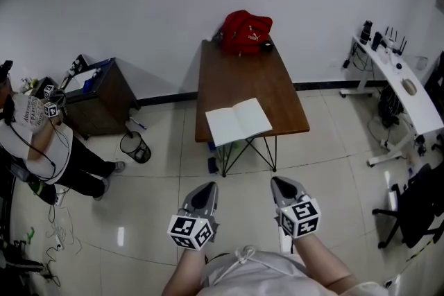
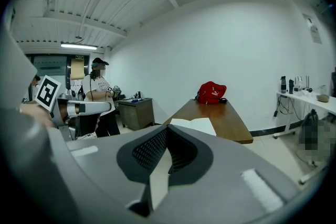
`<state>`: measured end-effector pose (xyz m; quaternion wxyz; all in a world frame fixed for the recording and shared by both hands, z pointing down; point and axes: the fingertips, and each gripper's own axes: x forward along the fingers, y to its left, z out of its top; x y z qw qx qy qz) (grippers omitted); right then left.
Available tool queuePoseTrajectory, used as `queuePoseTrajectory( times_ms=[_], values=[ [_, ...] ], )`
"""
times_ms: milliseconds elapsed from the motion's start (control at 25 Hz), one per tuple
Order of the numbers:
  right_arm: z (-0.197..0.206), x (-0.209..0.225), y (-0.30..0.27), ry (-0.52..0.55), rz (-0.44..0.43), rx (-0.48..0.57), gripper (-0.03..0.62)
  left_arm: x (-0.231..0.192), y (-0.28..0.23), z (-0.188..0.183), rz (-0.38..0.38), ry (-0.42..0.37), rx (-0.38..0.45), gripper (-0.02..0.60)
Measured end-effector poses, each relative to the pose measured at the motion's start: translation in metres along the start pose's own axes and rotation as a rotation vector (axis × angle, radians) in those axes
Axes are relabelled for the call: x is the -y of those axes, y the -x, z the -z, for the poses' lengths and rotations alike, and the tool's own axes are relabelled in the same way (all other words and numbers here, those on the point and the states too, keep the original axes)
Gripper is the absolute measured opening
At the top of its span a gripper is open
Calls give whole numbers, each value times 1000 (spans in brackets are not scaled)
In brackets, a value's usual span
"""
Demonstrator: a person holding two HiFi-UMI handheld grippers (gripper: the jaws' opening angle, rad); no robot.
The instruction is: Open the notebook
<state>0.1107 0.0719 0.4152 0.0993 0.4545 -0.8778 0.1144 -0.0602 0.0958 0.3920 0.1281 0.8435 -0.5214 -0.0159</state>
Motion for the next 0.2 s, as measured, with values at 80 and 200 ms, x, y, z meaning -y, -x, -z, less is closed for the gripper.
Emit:
queuePoseTrajectory(
  times_ms=[80, 200],
  values=[
    [2, 0, 0, -3, 3, -3, 3, -2, 0, -1, -2, -4, 0, 6],
    [3, 0, -1, -2, 5, 0, 3, -4, 0, -2, -6, -8, 8, 6]
  ],
)
